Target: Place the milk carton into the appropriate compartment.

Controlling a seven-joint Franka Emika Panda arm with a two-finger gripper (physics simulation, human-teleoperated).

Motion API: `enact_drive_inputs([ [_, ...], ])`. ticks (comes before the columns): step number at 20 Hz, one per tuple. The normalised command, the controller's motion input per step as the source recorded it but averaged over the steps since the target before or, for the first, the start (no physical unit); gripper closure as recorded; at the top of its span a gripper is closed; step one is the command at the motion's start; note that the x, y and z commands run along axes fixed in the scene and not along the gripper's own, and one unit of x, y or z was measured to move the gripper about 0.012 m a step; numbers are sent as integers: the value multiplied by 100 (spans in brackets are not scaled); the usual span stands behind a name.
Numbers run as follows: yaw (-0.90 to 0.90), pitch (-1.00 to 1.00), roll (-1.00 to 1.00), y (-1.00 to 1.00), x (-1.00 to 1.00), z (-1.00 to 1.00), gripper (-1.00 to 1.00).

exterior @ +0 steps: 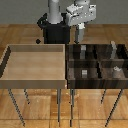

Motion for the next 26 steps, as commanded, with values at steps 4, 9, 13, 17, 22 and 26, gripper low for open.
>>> enact_drive_inputs([
  [4, 0, 0, 0, 25, -50, 0, 100],
  [9, 0, 0, 0, 60, -3, 0, 100],
  [13, 0, 0, 0, -12, -75, 0, 100],
  [17, 0, 0, 0, 0, 0, 0, 100],
  [22, 0, 0, 0, 0, -20, -80, 100],
  [26, 0, 0, 0, 0, 0, 0, 100],
])
